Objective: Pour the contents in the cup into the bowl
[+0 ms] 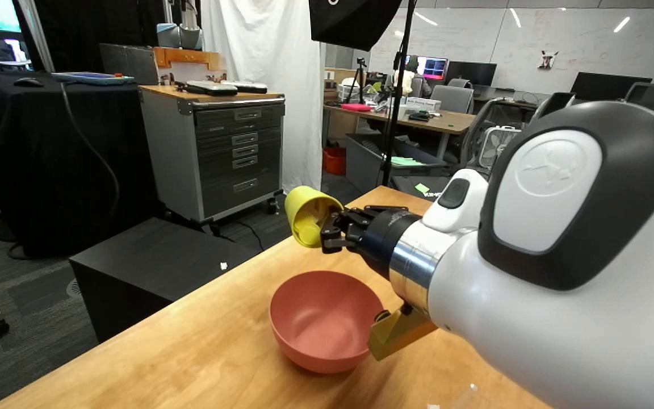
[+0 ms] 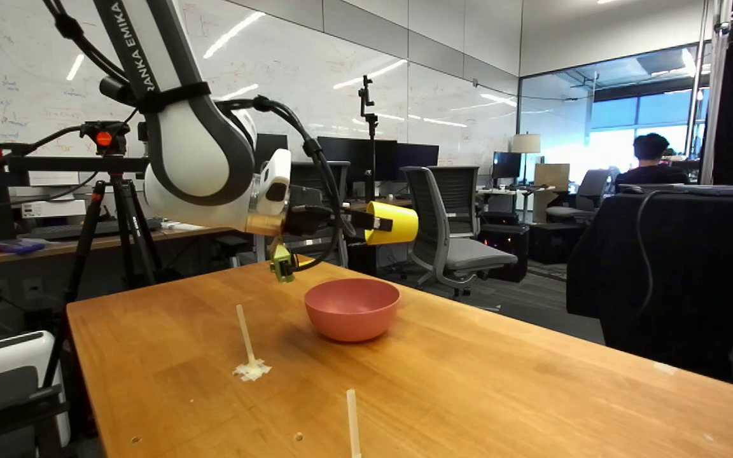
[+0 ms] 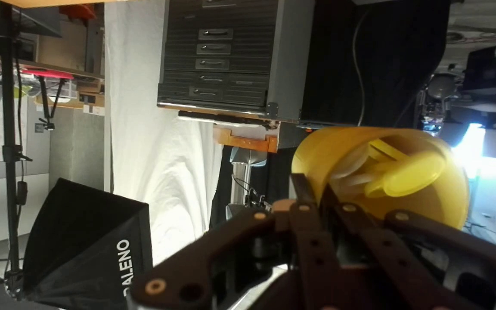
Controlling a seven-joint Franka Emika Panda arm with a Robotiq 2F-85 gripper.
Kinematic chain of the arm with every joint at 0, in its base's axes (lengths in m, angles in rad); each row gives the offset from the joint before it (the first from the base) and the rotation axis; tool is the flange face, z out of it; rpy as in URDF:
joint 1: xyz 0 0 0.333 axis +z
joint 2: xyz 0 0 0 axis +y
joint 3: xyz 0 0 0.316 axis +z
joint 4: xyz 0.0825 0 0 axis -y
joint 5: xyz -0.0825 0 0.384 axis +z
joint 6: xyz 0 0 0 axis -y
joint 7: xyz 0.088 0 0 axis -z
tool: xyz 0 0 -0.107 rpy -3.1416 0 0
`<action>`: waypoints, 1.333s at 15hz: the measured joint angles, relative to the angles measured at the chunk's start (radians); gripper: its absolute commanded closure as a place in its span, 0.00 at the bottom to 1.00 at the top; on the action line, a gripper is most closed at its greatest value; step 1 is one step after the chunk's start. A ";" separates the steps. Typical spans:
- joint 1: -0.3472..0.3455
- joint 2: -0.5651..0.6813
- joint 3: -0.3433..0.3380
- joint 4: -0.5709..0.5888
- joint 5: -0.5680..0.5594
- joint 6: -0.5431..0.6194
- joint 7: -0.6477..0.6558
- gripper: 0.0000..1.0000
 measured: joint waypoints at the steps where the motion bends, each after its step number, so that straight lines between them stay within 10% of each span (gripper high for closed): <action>1: 0.000 0.000 0.001 -0.004 -0.007 -0.011 0.002 0.95; 20: 0.000 0.001 0.004 -0.050 -0.088 -0.147 0.021 0.95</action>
